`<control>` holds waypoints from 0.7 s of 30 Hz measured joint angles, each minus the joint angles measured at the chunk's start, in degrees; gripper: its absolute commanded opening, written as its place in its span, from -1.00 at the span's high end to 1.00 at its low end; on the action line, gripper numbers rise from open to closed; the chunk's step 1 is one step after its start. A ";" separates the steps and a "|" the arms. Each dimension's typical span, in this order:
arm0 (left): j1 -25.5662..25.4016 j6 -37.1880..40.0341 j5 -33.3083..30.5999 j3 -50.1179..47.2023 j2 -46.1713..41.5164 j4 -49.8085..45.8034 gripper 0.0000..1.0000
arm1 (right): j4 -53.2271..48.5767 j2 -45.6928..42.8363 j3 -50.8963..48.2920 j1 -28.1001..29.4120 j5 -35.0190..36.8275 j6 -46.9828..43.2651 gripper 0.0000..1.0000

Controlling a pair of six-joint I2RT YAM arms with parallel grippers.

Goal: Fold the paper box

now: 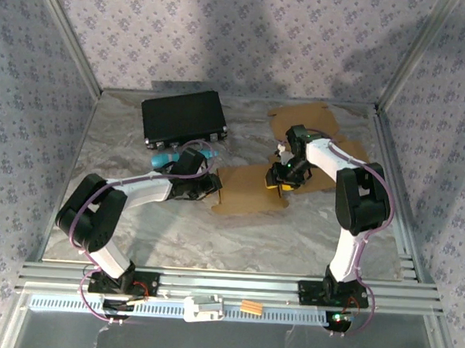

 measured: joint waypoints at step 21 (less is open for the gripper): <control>-0.02 1.09 0.39 -0.22 0.24 1.53 0.66 | 1.33 -0.28 -0.98 -0.13 -1.55 1.40 0.05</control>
